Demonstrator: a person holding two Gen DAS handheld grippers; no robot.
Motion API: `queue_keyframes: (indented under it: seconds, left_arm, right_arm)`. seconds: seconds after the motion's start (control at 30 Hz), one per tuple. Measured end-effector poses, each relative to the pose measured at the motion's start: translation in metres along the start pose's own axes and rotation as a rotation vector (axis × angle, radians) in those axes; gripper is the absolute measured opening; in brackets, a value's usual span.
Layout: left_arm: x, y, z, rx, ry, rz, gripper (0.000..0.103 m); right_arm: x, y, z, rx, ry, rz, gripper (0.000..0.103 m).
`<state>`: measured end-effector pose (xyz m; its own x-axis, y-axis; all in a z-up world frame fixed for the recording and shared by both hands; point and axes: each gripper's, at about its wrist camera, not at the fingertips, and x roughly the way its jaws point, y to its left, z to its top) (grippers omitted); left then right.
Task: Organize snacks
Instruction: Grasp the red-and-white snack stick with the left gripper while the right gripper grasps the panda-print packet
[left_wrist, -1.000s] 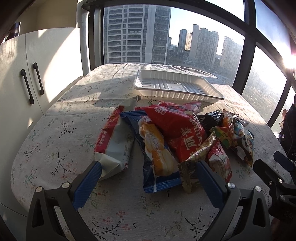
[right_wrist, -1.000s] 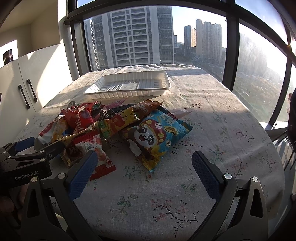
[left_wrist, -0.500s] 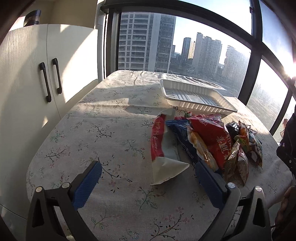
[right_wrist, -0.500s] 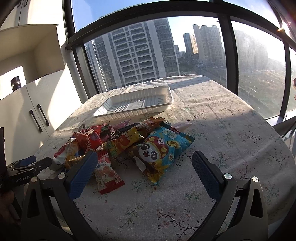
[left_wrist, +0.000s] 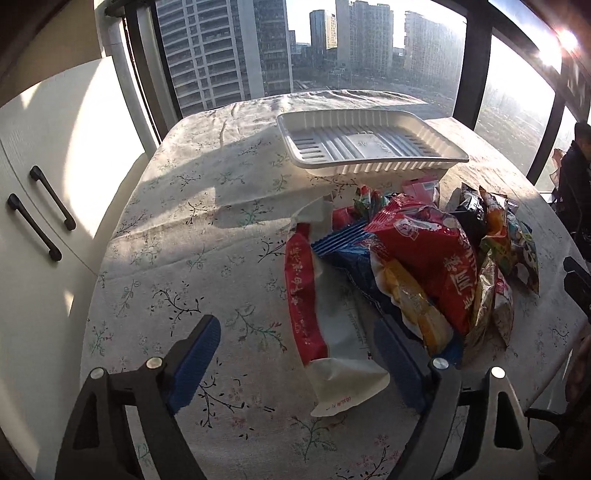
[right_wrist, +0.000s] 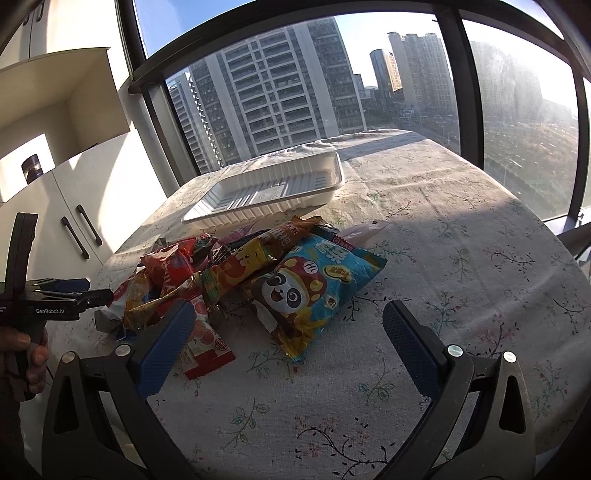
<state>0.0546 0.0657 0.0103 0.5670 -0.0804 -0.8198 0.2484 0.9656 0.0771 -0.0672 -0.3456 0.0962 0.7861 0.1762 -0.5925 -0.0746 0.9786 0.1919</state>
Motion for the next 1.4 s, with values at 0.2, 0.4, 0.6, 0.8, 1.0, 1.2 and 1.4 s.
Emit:
queue_keyframes:
  seconds: [0.2, 0.4, 0.6, 0.8, 1.0, 1.2, 1.4]
  left_arm:
    - [0.031, -0.007, 0.013, 0.072, 0.106, -0.010, 0.073]
    - [0.045, -0.010, 0.027, 0.115, 0.161, -0.024, 0.060]
    - [0.053, 0.000, 0.035, 0.076, 0.218, -0.060, 0.064]
    - [0.047, -0.014, 0.033, 0.135, 0.209, -0.059, 0.044]
    - [0.042, -0.018, 0.028, 0.139, 0.184, -0.097, 0.011]
    - [0.039, -0.001, 0.023, 0.062, 0.158, -0.111, 0.011]
    - [0.035, 0.020, 0.013, -0.022, 0.127, -0.141, 0.011]
  right_arm:
    - [0.005, -0.006, 0.002, 0.003, 0.007, -0.006, 0.103]
    - [0.010, -0.013, 0.003, 0.021, 0.016, -0.010, 0.103]
    - [0.012, -0.014, 0.002, 0.022, 0.019, -0.007, 0.103]
    - [0.014, -0.019, 0.001, 0.031, 0.027, -0.009, 0.103]
    - [0.014, -0.019, 0.001, 0.020, 0.023, -0.012, 0.103]
    - [0.014, -0.025, 0.005, 0.012, 0.030, -0.019, 0.103]
    - [0.014, -0.028, 0.018, -0.055, 0.050, -0.031, 0.102]
